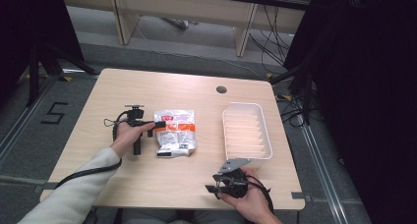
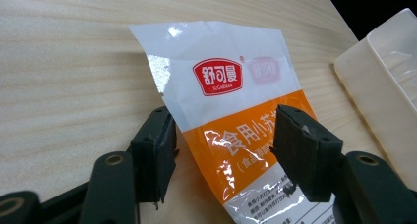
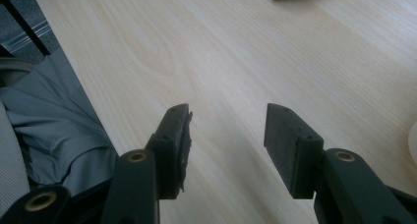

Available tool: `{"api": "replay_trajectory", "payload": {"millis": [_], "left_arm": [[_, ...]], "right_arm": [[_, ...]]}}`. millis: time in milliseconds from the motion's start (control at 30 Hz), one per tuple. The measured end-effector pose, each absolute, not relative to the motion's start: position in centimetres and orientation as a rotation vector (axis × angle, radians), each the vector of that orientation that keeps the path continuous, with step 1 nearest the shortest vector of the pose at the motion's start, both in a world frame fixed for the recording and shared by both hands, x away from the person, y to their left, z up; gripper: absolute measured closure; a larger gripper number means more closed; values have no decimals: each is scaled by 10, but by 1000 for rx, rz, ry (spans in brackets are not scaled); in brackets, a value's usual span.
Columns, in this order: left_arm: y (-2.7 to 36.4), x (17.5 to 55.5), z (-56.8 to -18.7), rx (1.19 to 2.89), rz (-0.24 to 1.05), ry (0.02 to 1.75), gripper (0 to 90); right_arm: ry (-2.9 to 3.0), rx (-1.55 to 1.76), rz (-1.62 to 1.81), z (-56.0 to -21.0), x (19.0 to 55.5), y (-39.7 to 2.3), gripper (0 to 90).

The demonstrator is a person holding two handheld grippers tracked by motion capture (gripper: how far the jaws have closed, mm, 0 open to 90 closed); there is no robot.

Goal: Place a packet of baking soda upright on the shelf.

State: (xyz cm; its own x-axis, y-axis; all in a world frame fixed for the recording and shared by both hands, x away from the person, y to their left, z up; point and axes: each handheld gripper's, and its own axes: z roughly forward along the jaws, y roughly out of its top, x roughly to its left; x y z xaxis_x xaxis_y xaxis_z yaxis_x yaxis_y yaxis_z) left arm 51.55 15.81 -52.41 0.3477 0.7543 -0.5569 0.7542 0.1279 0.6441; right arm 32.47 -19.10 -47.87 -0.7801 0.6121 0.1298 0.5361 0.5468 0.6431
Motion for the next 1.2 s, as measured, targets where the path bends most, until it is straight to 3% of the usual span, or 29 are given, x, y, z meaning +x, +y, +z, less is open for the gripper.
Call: {"api": "replay_trajectory", "payload": {"millis": [333,700,1100,1200], "left_arm": [[159,517,-528,1586,-29,1370,477],[155,514,-529,1699,66,1291,666],[156,512,-527,1708,62,1242,876],[157,511,-525,1698,60,1236,890]], "right_arm": [[2693,975,1024,-478,326,-192,529],[2712,942,959,-478,327,-192,545],[2723,943,953,-478,327,-193,542],[2721,940,950,-479,327,-193,542]]}}
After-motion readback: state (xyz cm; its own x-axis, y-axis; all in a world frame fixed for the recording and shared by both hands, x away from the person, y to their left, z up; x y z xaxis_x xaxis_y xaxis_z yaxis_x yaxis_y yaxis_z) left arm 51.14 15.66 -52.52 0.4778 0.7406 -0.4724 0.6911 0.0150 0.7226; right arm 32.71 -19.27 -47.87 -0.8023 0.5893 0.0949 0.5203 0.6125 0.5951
